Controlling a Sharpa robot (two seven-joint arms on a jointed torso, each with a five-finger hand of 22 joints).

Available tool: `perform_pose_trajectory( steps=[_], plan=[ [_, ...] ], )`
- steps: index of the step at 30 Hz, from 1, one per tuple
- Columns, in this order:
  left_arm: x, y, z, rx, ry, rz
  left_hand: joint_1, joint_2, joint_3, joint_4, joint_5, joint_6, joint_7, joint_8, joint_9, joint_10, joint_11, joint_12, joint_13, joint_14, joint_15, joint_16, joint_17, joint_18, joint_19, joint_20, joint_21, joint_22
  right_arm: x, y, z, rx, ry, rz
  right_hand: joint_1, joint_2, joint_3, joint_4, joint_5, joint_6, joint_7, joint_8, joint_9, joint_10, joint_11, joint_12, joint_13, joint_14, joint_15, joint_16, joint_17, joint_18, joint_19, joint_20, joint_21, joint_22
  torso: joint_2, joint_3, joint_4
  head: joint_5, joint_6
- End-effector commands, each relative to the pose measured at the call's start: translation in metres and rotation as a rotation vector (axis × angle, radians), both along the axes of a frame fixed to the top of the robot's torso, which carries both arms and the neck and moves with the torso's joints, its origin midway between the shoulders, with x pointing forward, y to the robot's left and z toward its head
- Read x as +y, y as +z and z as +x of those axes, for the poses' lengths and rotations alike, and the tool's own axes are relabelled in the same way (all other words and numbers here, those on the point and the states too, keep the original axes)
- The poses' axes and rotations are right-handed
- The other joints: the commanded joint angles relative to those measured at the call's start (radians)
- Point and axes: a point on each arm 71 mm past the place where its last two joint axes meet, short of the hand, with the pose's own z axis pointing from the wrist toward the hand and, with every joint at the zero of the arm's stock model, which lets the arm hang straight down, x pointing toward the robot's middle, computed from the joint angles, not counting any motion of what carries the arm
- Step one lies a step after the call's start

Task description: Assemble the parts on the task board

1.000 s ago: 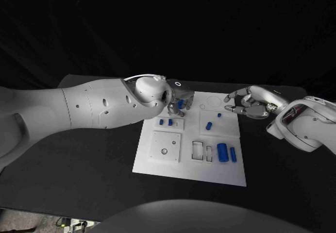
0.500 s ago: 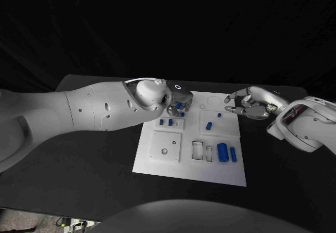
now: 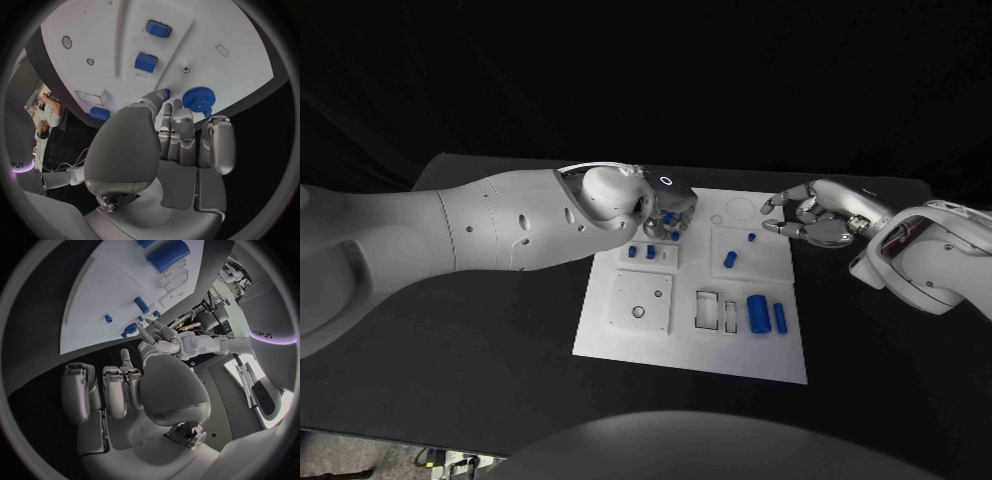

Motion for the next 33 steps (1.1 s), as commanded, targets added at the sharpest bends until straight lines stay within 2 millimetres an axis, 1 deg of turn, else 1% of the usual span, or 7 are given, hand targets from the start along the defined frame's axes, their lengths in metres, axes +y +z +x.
perform_pose_trajectory(
  steps=[1, 13, 22, 33],
  plan=[
    [-0.0031, 0.0, -0.0009, -0.004, -0.02, -0.002, 0.004, 0.006, 0.004, -0.005, 0.007, 0.008, 0.002, 0.006, -0.001, 0.006, -0.001, 0.004, -0.002, -0.007, 0.0, 0.005, -0.002, -0.003, 0.027, -0.004, -0.007, 0.215, 0.0004, -0.0017, -0.0005, 0.013, 0.005, -0.01, -0.008, 0.002, 0.002, 0.005, 0.003, 0.004, -0.002, -0.005, 0.0, 0.109, 0.0, -0.006, 0.262, 0.104, 0.001, 0.003, 0.263, 0.007, 0.005, -0.003, -0.004, 0.214, 0.0, 0.0001, -0.0001, 0.001, 0.0],
    [-0.0054, -0.0011, 0.0003, -0.004, -0.033, -0.011, 0.01, 0.011, 0.007, -0.017, 0.007, 0.022, 0.004, 0.014, 0.0, 0.024, -0.004, 0.012, -0.002, -0.011, -0.001, 0.005, -0.013, -0.002, 0.026, -0.002, -0.009, 0.214, 0.0007, -0.0025, -0.0005, 0.019, 0.004, -0.013, -0.008, 0.002, 0.002, 0.005, 0.003, 0.004, -0.002, -0.005, 0.0, 0.109, 0.0, -0.006, 0.262, 0.104, 0.001, 0.003, 0.263, 0.007, 0.005, -0.003, -0.004, 0.214, 0.0, 0.0001, 0.0, -0.002, 0.0],
    [-0.0064, -0.0056, 0.0007, 0.006, -0.028, -0.004, 0.01, 0.011, 0.007, -0.021, 0.003, 0.02, 0.001, 0.012, -0.002, 0.028, -0.006, 0.012, -0.004, -0.016, -0.001, -0.003, -0.027, -0.001, 0.023, -0.002, -0.014, 0.213, 0.0005, -0.0028, -0.0007, 0.022, 0.004, -0.014, -0.008, 0.002, 0.002, 0.005, 0.003, 0.004, -0.002, -0.005, 0.0, 0.109, 0.0, -0.006, 0.262, 0.104, 0.001, 0.003, 0.263, 0.007, 0.005, -0.003, -0.004, 0.214, 0.0, 0.0, -0.0005, -0.003, 0.0],
    [-0.0065, -0.0086, 0.001, 0.014, -0.019, 0.007, 0.01, 0.011, 0.007, -0.022, 0.001, 0.022, -0.001, 0.013, -0.003, 0.029, -0.008, 0.011, -0.006, -0.022, -0.001, -0.013, -0.041, 0.0, 0.021, -0.001, -0.019, 0.211, -0.0005, -0.0028, -0.001, 0.023, 0.001, -0.015, -0.008, 0.002, 0.003, 0.006, 0.005, 0.005, -0.002, -0.005, 0.0, 0.109, 0.0, -0.006, 0.262, 0.104, 0.001, 0.003, 0.263, 0.008, 0.004, -0.003, -0.006, 0.214, 0.0, 0.0, 0.0005, -0.004, 0.0]
  ],
)
